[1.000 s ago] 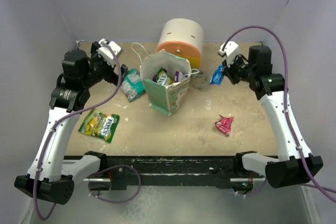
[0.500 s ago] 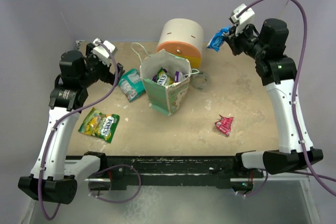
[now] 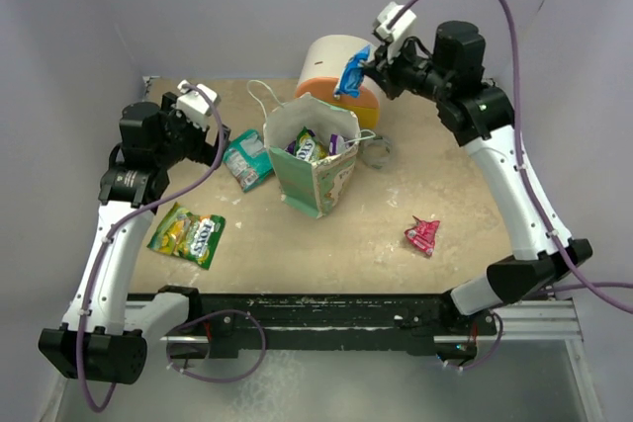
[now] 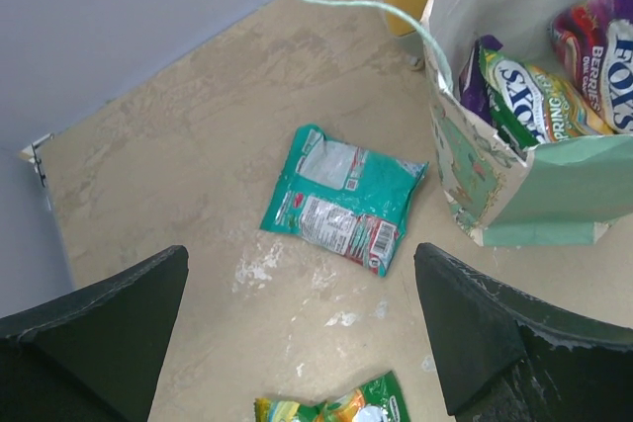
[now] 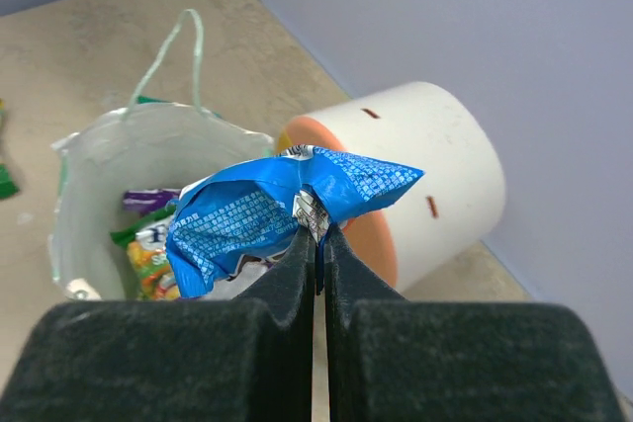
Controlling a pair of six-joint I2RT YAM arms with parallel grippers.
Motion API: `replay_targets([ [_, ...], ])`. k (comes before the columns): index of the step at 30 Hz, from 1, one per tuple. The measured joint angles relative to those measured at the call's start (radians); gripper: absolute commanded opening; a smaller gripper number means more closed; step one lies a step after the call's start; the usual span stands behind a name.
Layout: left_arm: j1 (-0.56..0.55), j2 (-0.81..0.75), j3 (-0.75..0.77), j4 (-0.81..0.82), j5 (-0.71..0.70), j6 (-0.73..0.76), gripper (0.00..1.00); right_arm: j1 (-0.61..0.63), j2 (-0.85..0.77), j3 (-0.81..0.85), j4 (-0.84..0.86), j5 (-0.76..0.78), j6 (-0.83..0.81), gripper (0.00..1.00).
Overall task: Place the snacks into the paper bag
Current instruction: Place the snack in the paper bag.
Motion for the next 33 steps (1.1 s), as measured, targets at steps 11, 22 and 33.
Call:
replay_targets([
  [11,0.042,-0.023,-0.028,0.010,-0.005,-0.012,0.99,0.211,0.129,0.005,-0.033,0.117,-0.084,0.00],
  [22,0.054,-0.052,-0.043,0.017,0.012,-0.015,0.99,0.285,0.210,-0.035,-0.084,0.270,-0.173,0.03],
  [33,0.062,-0.052,-0.043,0.017,0.013,-0.015,0.99,0.296,0.209,-0.081,-0.119,0.303,-0.213,0.30],
])
